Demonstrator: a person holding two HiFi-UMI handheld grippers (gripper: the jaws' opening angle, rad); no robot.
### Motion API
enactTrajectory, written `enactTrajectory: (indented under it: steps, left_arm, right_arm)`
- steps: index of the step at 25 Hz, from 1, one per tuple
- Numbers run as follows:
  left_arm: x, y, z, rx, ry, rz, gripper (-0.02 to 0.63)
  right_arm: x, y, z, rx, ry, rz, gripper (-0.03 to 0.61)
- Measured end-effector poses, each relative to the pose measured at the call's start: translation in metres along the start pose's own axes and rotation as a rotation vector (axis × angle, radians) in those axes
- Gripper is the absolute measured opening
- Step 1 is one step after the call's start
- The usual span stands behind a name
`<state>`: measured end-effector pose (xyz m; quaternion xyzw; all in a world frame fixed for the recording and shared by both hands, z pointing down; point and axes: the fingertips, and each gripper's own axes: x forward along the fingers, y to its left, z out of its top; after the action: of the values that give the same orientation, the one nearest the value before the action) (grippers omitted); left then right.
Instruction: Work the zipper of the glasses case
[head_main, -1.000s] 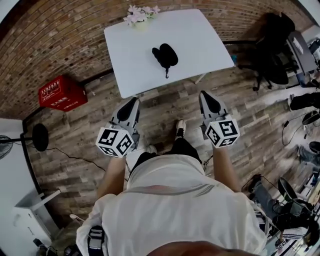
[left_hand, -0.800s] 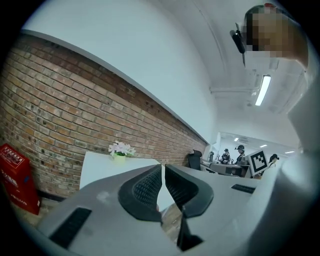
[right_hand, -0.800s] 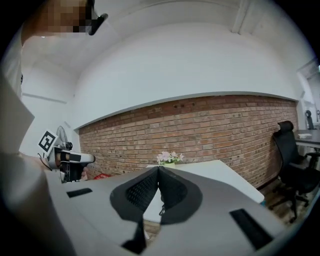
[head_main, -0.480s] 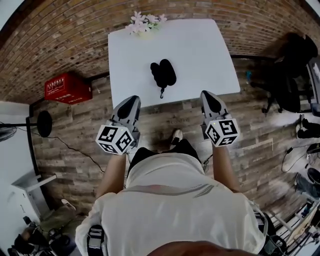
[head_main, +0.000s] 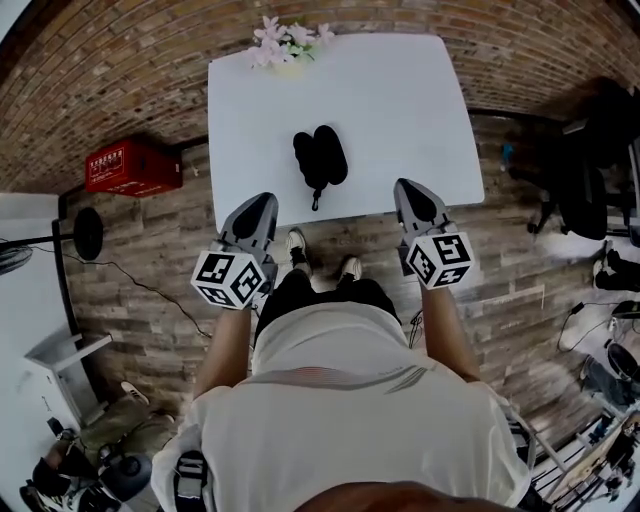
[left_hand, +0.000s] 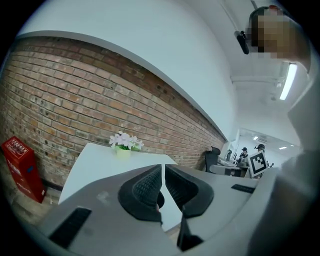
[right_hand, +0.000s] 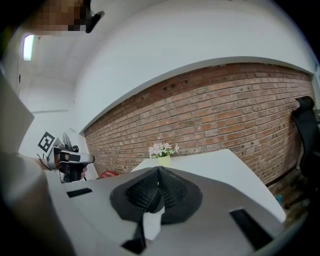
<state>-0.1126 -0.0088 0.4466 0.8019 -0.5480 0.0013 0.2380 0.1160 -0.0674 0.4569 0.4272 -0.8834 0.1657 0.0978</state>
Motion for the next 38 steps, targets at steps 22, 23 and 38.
enactTrajectory:
  steps: [22,23,38]
  left_arm:
    - [0.107,0.114,-0.080,0.017,0.344,-0.069,0.032]
    - [0.110,0.115,-0.090,0.011,0.368,-0.057,0.032]
    - [0.163,0.099,-0.148,0.042,0.500,-0.026,0.032]
  right_arm:
    - [0.114,0.006,-0.014,0.023,0.133,-0.056,0.052]
    - [0.116,0.003,-0.016,0.022,0.142,-0.046,0.052]
    - [0.122,-0.028,-0.065,0.092,0.255,0.022,0.052]
